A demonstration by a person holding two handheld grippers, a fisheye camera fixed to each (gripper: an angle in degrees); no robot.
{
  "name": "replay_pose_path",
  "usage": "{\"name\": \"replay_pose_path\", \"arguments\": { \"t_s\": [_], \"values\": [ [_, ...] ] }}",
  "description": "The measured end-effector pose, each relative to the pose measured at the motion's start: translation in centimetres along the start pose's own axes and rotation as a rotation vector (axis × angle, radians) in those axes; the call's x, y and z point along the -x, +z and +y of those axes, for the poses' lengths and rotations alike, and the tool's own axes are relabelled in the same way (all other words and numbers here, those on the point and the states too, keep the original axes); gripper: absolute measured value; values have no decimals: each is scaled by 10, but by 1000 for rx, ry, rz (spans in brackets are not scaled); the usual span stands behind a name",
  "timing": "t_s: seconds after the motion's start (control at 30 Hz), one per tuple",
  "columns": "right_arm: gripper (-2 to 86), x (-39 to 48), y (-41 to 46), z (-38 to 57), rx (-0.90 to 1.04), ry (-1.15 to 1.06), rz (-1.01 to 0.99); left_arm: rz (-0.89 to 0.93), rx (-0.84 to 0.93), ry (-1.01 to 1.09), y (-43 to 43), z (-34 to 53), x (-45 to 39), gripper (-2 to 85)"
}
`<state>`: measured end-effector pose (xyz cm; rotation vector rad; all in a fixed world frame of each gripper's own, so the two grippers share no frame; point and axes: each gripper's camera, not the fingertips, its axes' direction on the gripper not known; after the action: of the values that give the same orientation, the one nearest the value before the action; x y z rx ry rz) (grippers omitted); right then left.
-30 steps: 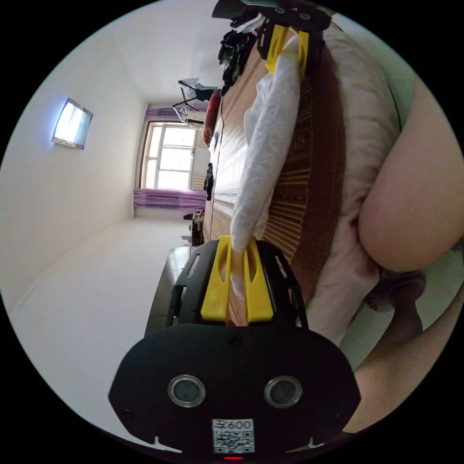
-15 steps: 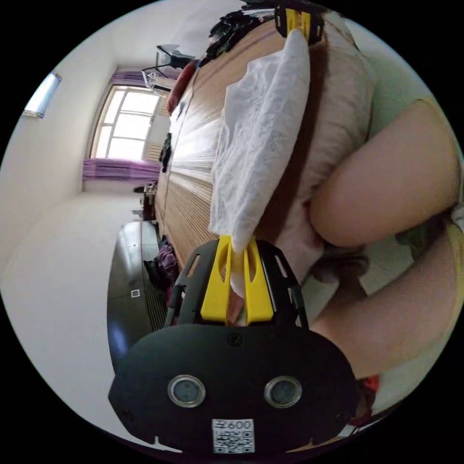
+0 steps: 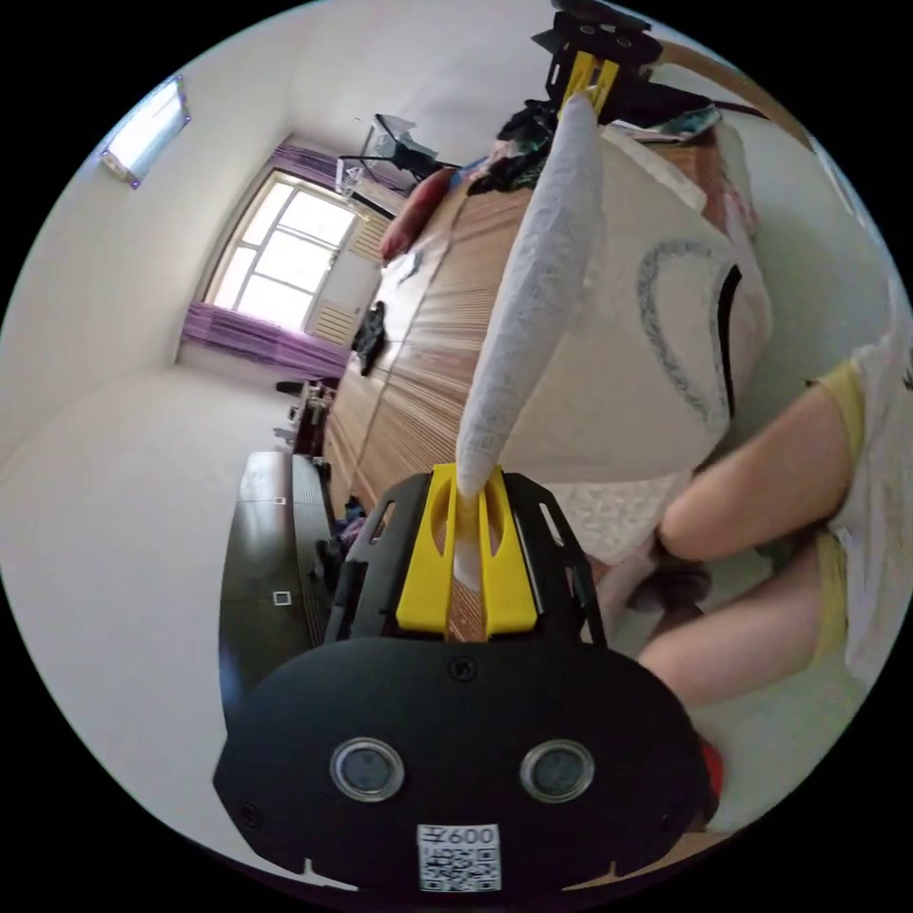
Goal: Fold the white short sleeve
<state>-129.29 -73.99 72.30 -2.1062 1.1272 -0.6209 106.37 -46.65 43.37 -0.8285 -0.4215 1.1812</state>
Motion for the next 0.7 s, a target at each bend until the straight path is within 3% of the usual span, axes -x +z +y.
{"name": "replay_pose_path", "arguments": {
  "t_s": [0.13, 0.33, 0.53, 0.7],
  "values": [
    [-7, -104, -10, -21, -54, 186, 163, -135, -82, -151, -8, -62, 76, 9],
    [-7, -144, -43, -27, -73, 130, 90, -118, -100, -107, -24, -91, 80, 8],
    [-7, -170, -71, -27, -81, 23, -150, 37, -68, -16, -46, -99, 57, 8],
    [-7, -241, -25, -45, -40, -36, -475, 325, 7, 65, 4, -132, 88, 10]
  ]
}}
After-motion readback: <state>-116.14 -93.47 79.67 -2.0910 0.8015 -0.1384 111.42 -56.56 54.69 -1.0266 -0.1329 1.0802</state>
